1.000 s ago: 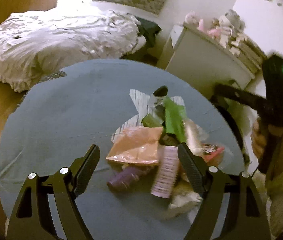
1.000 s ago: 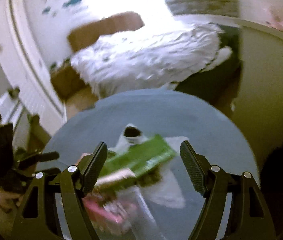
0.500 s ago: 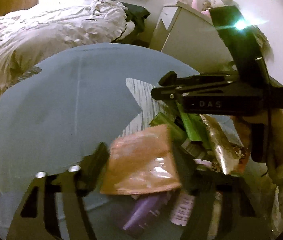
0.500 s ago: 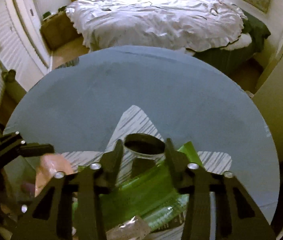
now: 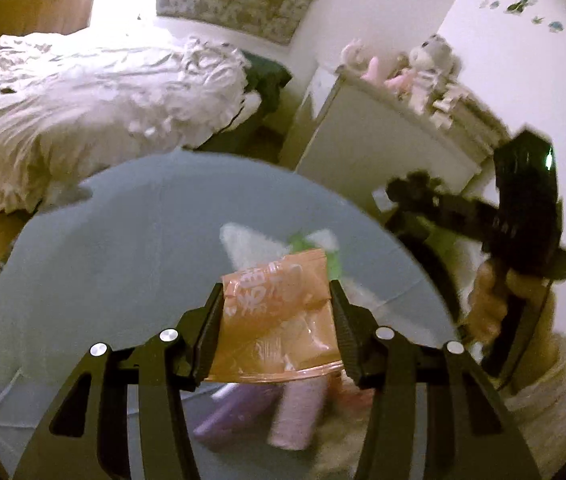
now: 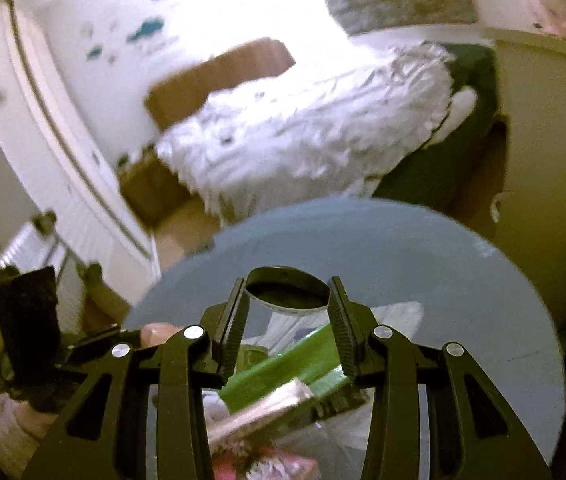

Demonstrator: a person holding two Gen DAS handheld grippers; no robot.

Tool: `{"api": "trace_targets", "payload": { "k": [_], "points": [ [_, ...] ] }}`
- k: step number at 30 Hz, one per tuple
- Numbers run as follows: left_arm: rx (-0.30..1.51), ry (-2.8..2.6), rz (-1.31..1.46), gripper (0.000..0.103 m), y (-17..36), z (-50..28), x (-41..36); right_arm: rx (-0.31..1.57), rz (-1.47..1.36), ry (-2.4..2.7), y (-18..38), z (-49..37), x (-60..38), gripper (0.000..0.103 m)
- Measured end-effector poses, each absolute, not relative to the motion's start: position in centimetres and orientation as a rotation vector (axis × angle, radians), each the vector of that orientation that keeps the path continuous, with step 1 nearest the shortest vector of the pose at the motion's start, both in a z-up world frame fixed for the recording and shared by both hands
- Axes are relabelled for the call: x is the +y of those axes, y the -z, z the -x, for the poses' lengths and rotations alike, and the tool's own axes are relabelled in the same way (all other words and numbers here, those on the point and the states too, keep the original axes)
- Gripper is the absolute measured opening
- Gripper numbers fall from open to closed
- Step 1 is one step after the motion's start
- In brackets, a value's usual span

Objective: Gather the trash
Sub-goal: 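Carry both items to the black bin and open both grippers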

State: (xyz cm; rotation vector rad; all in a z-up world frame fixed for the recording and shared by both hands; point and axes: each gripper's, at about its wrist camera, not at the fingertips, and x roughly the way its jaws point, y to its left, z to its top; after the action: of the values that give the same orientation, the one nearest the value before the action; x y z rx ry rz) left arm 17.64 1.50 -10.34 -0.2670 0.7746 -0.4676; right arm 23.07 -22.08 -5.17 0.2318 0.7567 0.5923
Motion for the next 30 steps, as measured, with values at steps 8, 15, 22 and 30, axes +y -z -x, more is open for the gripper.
{"api": "trace_targets", "payload": {
  "k": [8,15,22,30],
  "points": [
    [0.741,0.617,0.220,0.050,6.6,-18.8,-7.5,0.606,-0.379,-0.412,3.7,-19.0,-34.2,0.041],
    [0.775,0.752,0.188,0.051,6.6,-20.9,-17.3,0.566,-0.557,-0.176,6.6,-16.4,-47.1,0.041],
    [0.844,0.838,0.130,0.051,8.4,-23.2,-26.3,0.581,-0.646,-0.015,11.2,-15.4,-55.2,0.041],
    [0.938,0.889,0.051,0.051,11.8,-25.8,-35.0,0.660,-0.660,0.101,15.7,-16.8,-58.2,0.041]
  ]
}}
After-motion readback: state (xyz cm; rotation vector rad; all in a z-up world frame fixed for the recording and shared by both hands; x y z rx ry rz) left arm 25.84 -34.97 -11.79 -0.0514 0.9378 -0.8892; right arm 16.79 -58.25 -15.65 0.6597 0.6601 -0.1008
